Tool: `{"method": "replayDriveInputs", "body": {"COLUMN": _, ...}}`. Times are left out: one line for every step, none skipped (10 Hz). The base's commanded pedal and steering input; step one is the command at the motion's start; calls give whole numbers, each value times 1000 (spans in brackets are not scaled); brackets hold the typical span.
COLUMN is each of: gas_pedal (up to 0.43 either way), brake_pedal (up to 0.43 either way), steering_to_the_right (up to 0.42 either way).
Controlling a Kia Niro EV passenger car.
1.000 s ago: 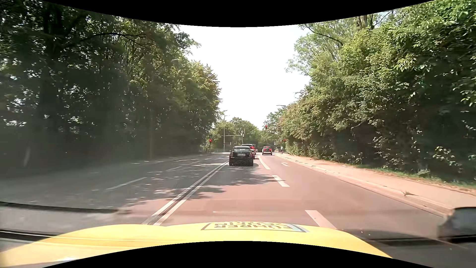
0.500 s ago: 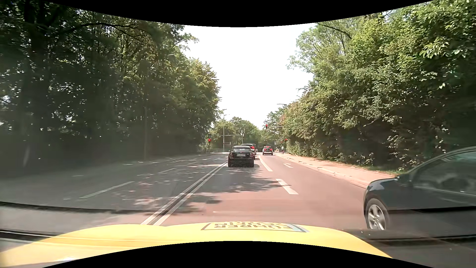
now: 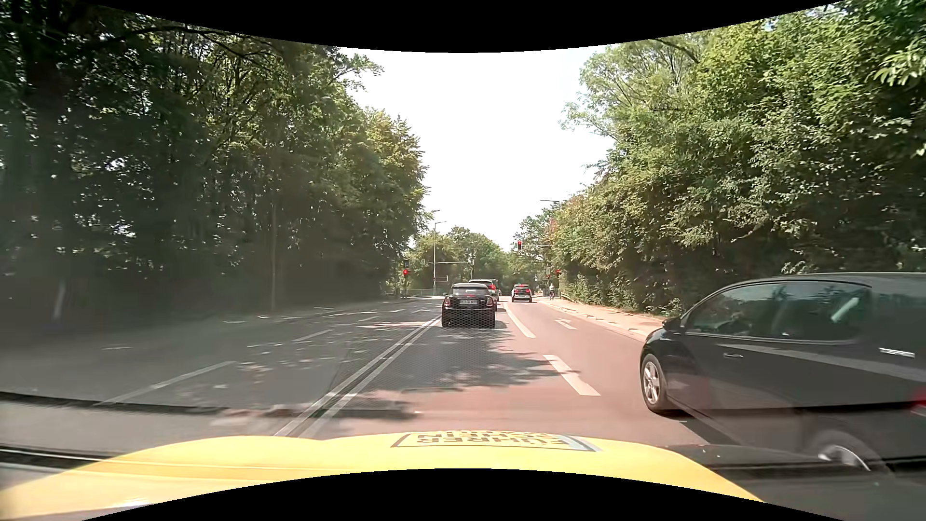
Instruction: Follow the waypoints while adhering to traffic rules and regulations
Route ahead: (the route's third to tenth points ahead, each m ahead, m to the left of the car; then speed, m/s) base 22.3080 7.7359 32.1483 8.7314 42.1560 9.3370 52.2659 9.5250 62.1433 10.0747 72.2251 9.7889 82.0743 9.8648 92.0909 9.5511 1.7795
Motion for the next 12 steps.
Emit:
{"method": "replayDriveInputs", "body": {"gas_pedal": 0, "brake_pedal": 30, "steering_to_the_right": 3}}
{"method": "replayDriveInputs", "body": {"gas_pedal": 0, "brake_pedal": 24, "steering_to_the_right": 6}}
{"method": "replayDriveInputs", "body": {"gas_pedal": 0, "brake_pedal": 0, "steering_to_the_right": 10}}
{"method": "replayDriveInputs", "body": {"gas_pedal": 0, "brake_pedal": 0, "steering_to_the_right": 10}}
{"method": "replayDriveInputs", "body": {"gas_pedal": 0, "brake_pedal": 0, "steering_to_the_right": 9}}
{"method": "replayDriveInputs", "body": {"gas_pedal": 0, "brake_pedal": 0, "steering_to_the_right": 7}}
{"method": "replayDriveInputs", "body": {"gas_pedal": 0, "brake_pedal": 0, "steering_to_the_right": 7}}
{"method": "replayDriveInputs", "body": {"gas_pedal": 0, "brake_pedal": 0, "steering_to_the_right": 7}}
{"method": "replayDriveInputs", "body": {"gas_pedal": 0, "brake_pedal": 0, "steering_to_the_right": 7}}
{"method": "replayDriveInputs", "body": {"gas_pedal": 0, "brake_pedal": 0, "steering_to_the_right": 7}}
{"method": "replayDriveInputs", "body": {"gas_pedal": 0, "brake_pedal": 0, "steering_to_the_right": 7}}
{"method": "replayDriveInputs", "body": {"gas_pedal": 0, "brake_pedal": 0, "steering_to_the_right": 7}}
